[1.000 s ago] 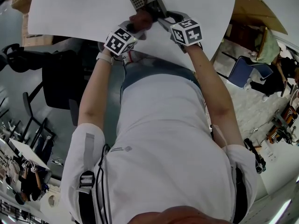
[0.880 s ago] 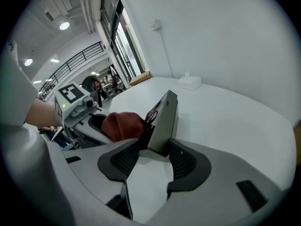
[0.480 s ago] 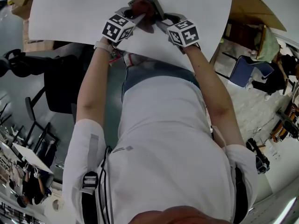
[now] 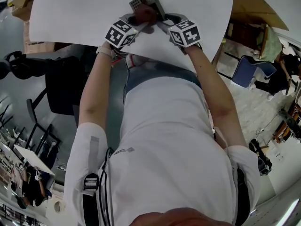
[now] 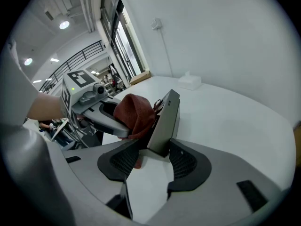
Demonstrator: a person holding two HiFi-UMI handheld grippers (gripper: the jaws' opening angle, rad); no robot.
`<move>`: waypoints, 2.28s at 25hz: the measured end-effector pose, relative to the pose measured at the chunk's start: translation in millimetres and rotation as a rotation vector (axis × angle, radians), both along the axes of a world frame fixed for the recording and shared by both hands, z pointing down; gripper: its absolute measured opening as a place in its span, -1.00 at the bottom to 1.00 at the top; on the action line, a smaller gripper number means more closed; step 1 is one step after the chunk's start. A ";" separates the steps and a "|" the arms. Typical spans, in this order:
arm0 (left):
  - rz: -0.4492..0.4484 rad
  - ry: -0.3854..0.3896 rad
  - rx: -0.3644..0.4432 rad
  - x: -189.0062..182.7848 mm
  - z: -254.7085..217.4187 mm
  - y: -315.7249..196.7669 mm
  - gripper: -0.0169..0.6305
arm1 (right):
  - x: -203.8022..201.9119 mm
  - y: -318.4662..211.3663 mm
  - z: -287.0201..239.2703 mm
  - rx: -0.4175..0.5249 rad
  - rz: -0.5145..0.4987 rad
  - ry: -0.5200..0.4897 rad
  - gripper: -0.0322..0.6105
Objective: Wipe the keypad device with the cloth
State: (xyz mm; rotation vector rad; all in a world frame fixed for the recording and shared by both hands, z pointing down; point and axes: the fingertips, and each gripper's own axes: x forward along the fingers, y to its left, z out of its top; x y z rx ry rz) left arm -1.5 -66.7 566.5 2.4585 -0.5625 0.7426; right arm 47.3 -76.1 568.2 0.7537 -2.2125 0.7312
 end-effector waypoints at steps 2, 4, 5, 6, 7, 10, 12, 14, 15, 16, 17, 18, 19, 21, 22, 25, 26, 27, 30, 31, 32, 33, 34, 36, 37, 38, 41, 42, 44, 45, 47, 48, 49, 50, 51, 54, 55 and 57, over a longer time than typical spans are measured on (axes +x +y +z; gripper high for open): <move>0.004 0.007 -0.010 -0.8 2.7 5.6 -0.78 | -1.0 0.1 0.3 -0.006 -0.001 -0.002 -0.24; 0.000 0.016 -0.023 -3.7 6.0 9.6 -0.78 | -1.8 -0.2 0.5 -0.008 -0.004 -0.002 -0.24; -0.002 0.015 -0.028 -6.0 8.4 11.5 -0.78 | -2.0 -0.3 0.5 -0.009 -0.005 -0.002 -0.24; -0.006 0.010 -0.034 -8.8 11.5 13.8 -0.78 | -2.1 -0.4 0.5 -0.009 -0.005 -0.002 -0.24; -0.011 0.000 -0.041 -12.1 15.5 16.5 -0.78 | -1.9 -0.4 0.6 -0.008 -0.005 -0.003 -0.24; -0.024 -0.065 -0.050 -27.2 31.5 25.5 -0.78 | -1.8 -0.3 1.5 -0.007 -0.006 -0.003 -0.24; -0.038 -0.103 -0.043 -38.1 37.6 26.4 -0.78 | -2.6 -1.0 1.7 -0.005 -0.010 0.000 -0.24; -0.055 -0.099 -0.032 -42.4 32.7 21.4 -0.78 | -2.8 -1.3 1.1 -0.002 -0.025 0.004 -0.24; -0.057 -0.090 -0.021 -42.0 27.1 17.5 -0.78 | -3.0 -0.5 0.7 0.001 -0.040 0.006 -0.24; -0.054 -0.082 -0.005 -40.3 20.2 13.2 -0.78 | -3.4 1.1 0.6 0.006 -0.061 0.011 -0.24; -0.046 -0.072 0.015 -37.3 12.3 8.6 -0.78 | -3.8 3.2 0.7 0.012 -0.084 0.018 -0.24; -0.034 -0.061 0.036 -32.9 3.5 3.9 -0.78 | -4.1 5.2 0.8 0.016 -0.102 0.024 -0.24; -0.019 -0.046 0.058 -26.8 -5.8 -0.3 -0.78 | -4.1 6.9 1.0 0.019 -0.115 0.029 -0.24; 0.020 -0.012 0.099 -10.6 -24.6 -6.4 -0.78 | -4.1 9.3 1.5 0.025 -0.132 0.039 -0.24; 0.043 0.003 0.115 -1.6 -32.5 -8.0 -0.78 | -4.4 10.1 2.1 0.030 -0.141 0.045 -0.24; 0.115 0.003 0.141 20.7 -41.0 -7.0 -0.78 | -7.1 11.8 4.0 0.039 -0.163 0.058 -0.24; 0.136 -0.009 0.142 25.1 -38.7 -5.2 -0.78 | -7.8 12.1 4.5 0.039 -0.165 0.059 -0.24; 0.147 -0.014 0.136 27.8 -35.5 -3.6 -0.78 | -8.0 12.1 4.8 0.039 -0.165 0.060 -0.24; 0.108 0.039 0.083 26.9 -29.8 -3.2 -0.78 | -6.2 11.0 4.9 0.042 -0.167 0.069 -0.24; 0.086 0.062 0.063 24.5 -28.4 -3.4 -0.78 | -5.5 11.0 4.8 0.043 -0.170 0.073 -0.24; 0.066 0.077 0.046 21.5 -26.2 -2.8 -0.78 | -5.1 11.3 4.7 0.044 -0.172 0.076 -0.24; 0.049 0.086 0.032 18.0 -23.2 -1.8 -0.78 | -5.0 11.6 4.7 0.045 -0.173 0.077 -0.24; 0.036 0.088 0.020 14.2 -19.6 -0.5 -0.78 | -5.2 11.8 5.0 0.045 -0.172 0.076 -0.24; 0.017 0.086 0.004 7.2 -12.4 1.8 -0.78 | -5.5 11.1 5.7 0.046 -0.170 0.077 -0.24; 0.009 0.085 -0.003 4.2 -9.0 2.8 -0.78 | -5.7 10.7 6.0 0.046 -0.169 0.078 -0.24; 0.002 0.084 -0.008 1.7 -5.9 3.7 -0.78 | -5.8 10.3 6.4 0.047 -0.169 0.080 -0.24; -0.023 0.086 -0.015 -3.8 1.0 5.8 -0.78 | -5.6 9.9 7.0 0.049 -0.166 0.085 -0.24; -0.037 0.096 -0.026 -5.9 2.6 6.2 -0.78 | -5.9 9.9 7.1 0.048 -0.166 0.086 -0.24; -0.067 0.114 -0.051 -11.1 6.2 6.7 -0.78 | -6.6 10.3 7.3 0.048 -0.167 0.089 -0.24; -0.080 0.117 -0.060 -13.8 8.6 7.2 -0.78 | -6.5 10.5 7.4 0.049 -0.168 0.091 -0.24; -0.103 0.110 -0.075 -19.6 14.5 8.8 -0.78 | -6.1 10.8 7.6 0.051 -0.166 0.093 -0.24; -0.115 0.101 -0.081 -22.8 17.9 10.1 -0.78 | -6.0 11.0 7.6 0.051 -0.162 0.092 -0.24; -0.125 0.087 -0.086 -26.3 21.5 11.6 -0.78 | -5.8 11.3 7.5 0.050 -0.158 0.091 -0.24; -0.133 0.068 -0.087 -29.9 25.4 13.1 -0.78 | -5.6 11.3 7.4 0.049 -0.154 0.091 -0.24; -0.140 0.044 -0.085 -33.9 29.6 14.3 -0.78 | -5.2 11.2 7.4 0.050 -0.149 0.092 -0.24; -0.170 -0.046 -0.059 -47.9 39.0 15.5 -0.78 | -3.4 10.7 7.2 0.052 -0.121 0.099 -0.24; -0.187 -0.063 -0.048 -52.1 38.4 14.3 -0.78 | -2.3 10.3 6.5 0.054 -0.106 0.098 -0.24; -0.227 -0.057 -0.030 -58.2 28.5 10.5 -0.78 | 0.0 9.1 1.0 0.064 -0.069 0.086 -0.24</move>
